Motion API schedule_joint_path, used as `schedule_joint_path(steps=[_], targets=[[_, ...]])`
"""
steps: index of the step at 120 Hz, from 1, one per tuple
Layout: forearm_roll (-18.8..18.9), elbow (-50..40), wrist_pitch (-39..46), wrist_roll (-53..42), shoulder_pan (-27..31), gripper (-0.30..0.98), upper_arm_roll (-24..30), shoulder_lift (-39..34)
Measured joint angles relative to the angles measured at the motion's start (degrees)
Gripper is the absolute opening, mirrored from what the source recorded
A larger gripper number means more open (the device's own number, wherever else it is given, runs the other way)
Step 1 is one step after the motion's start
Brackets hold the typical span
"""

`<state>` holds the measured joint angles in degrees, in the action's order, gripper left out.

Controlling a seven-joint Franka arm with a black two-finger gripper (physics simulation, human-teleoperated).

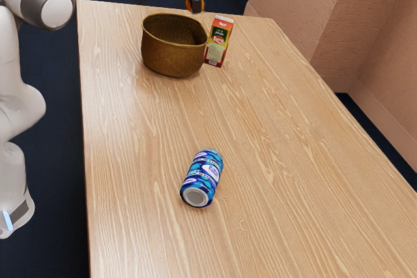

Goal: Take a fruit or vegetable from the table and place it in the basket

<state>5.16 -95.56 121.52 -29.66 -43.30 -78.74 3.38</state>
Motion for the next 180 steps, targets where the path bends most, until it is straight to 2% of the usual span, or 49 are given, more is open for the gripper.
schedule_joint_path(steps=[13, 53, 96, 120, 132, 147, 168, 180], targets=[[-0.28, -0.96, 2.00, -0.23, 2.19, 0.34, 0.09, 0.34], [-2.07, -5.28, 7.33, -0.58, 2.55, 0.34, 0.57, 2.37], [-1.71, -5.36, -1.19, -0.98, 3.80, 0.34, 0.60, 5.07], [-3.06, -5.53, -0.06, -1.18, 6.12, 0.34, 1.02, 9.20], [-4.38, -5.71, 0.44, -1.31, 10.93, 0.34, 5.33, 12.11], [-6.15, -5.75, 0.83, -1.62, 13.73, 0.34, 7.81, 13.75], [-8.66, -5.72, 1.74, -2.16, 20.88, 0.33, 15.35, 16.70], [-9.42, -5.64, 2.18, -2.45, 22.52, 0.33, 16.99, 17.41]])
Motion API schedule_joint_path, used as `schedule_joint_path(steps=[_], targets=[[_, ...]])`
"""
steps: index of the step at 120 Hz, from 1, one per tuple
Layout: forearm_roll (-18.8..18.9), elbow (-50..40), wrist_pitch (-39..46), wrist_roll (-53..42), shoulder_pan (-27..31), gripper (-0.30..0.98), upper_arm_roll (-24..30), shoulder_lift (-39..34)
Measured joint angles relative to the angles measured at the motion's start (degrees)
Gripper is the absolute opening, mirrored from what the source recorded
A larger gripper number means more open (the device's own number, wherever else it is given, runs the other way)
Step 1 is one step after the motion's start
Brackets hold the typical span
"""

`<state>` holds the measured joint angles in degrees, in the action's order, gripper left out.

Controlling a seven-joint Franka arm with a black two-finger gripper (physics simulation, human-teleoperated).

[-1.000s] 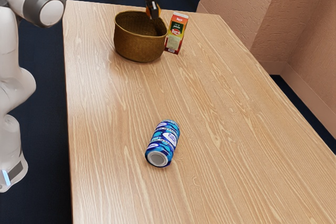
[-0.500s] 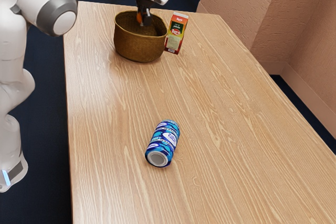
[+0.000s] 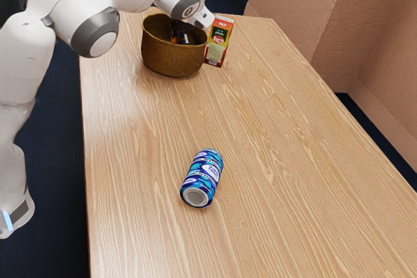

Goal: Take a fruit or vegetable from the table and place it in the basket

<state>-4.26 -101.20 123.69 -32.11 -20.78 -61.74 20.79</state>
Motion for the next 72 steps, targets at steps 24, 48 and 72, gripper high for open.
schedule_joint_path(steps=[24, 48, 72], targets=[[-1.97, 0.07, 0.99, -0.92, 2.85, 0.41, 1.25, 1.59], [-7.35, 2.55, 0.78, -2.48, 3.56, 0.60, -0.27, 3.85], [-10.52, 26.64, -25.63, -3.54, -5.18, 0.65, -9.26, -1.20]])
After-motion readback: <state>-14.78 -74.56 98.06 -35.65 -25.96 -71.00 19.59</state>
